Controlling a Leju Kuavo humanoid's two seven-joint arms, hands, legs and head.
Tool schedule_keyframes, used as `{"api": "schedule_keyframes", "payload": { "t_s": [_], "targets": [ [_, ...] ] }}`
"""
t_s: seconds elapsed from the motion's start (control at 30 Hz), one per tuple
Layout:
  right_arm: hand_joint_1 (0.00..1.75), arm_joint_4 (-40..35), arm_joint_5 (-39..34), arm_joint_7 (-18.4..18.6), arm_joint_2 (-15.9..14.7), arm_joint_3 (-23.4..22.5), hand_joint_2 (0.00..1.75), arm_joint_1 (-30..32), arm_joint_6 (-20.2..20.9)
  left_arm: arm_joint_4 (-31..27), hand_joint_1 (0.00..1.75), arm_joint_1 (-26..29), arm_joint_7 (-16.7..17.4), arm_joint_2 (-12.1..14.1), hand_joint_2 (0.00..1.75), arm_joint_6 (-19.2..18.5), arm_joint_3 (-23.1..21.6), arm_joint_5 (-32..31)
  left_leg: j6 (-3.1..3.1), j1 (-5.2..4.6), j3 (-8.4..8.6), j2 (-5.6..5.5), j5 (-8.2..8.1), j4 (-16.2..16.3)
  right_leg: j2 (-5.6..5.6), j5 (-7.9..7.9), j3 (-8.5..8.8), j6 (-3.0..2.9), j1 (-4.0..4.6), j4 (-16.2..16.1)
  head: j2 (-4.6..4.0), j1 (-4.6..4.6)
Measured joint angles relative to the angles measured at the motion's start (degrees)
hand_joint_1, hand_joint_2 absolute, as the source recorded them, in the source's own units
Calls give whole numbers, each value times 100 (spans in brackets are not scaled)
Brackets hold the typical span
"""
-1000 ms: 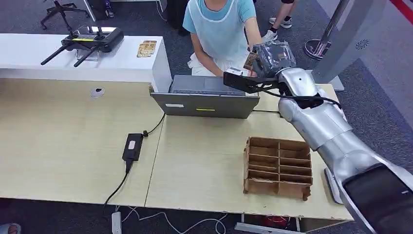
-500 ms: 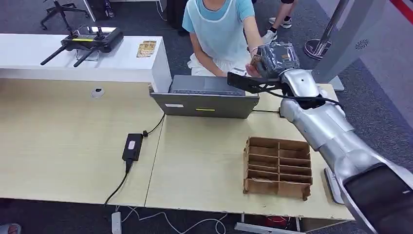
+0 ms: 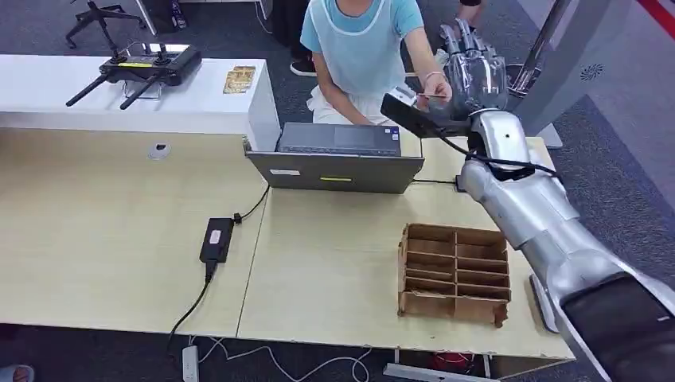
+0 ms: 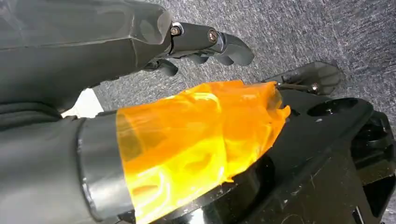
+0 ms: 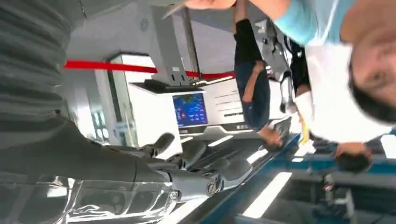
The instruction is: Pass the card to the sensor for recognition and then transmit it.
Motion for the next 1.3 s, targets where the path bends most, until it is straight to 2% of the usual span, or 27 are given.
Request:
{"api": "schedule_keyframes", "payload": {
  "t_s": [0.1, 0.2, 0.33, 0.5, 0.57, 0.7, 0.83, 0.97, 1.07, 1.17, 1.3],
  "targets": [
    [0, -329, -275, 0, 0, -395, 175, 221, -199, 0, 0, 9, 2, 0, 0, 9, 0, -7, 0, 0, -1, 0, 0, 0, 0, 0, 0, 0, 0, 0, 0, 0],
    [0, -737, -1014, -61, 33, -842, 175, 482, -35, 0, 0, 31, 0, 0, 0, 35, -2, 48, 0, 0, -3, -2, 0, 0, -2, 0, 1, 0, -1, 0, 2, 2],
    [0, -1045, -1105, -83, 70, -1205, 175, 642, 9, 0, 0, 58, -2, 2, 0, 46, 0, 63, 0, 0, -2, -1, 0, 0, -2, 0, 0, 0, 0, 1, 0, 2],
    [0, -1235, -1221, -107, 89, -1407, 175, 726, 0, 0, 0, 60, -11, 0, 0, 53, 0, 81, 0, 0, -1, 0, 0, 0, -1, 0, 0, -1, 0, 1, 0, 0],
    [0, -1328, -1795, -196, 131, -1562, 175, 816, 137, 0, 0, 67, -17, 0, 0, 59, 0, 111, 0, 0, -1, -1, 0, 0, -1, 0, 1, -1, 0, 1, 0, 0],
    [0, -1802, -3664, -658, 190, -2068, 175, 1305, 737, 0, 0, 133, -131, 0, 0, 61, 0, 242, 0, 0, -2, -7, -1, -1, -7, -1, 1, 0, 0, -1, 0, 0],
    [0, -2543, -5416, -1111, 173, -2584, 175, 2144, 1432, 0, 0, 215, -234, 2, 0, 85, 26, 385, 1, 0, -3, -16, -5, -1, -12, -4, 0, 2, 0, -11, 2, 0],
    [0, -3515, -6201, -1527, -88, -3056, 175, 3253, 1635, 0, 0, 294, -341, -2, 0, 123, 92, 573, 11, 0, -7, -37, -11, -1, -35, -16, 9, 15, 0, -17, 0, 0],
    [0, -4441, -6425, -1968, -146, -3526, 175, 4337, 1574, 4, 0, 380, -428, -24, 0, 182, 184, 715, 19, 0, -8, -38, -24, -2, -35, -21, 12, 14, 0, -20, 0, 0],
    [0, -5350, -6350, -2333, -133, -3898, 175, 5458, 1488, 48, 0, 416, -444, -78, 0, 234, 267, 785, 15, 0, -12, -38, -35, -3, -36, -30, 11, 13, 0, -21, 0, 2],
    [0, -6064, -6298, -2415, -105, -4168, 175, 6183, 1458, 85, 0, 421, -470, -125, 0, 260, 328, 802, 10, 0, -3, -8, -41, -5, -3, -33, 6, 8, 0, -19, 2, 0]
  ]
}}
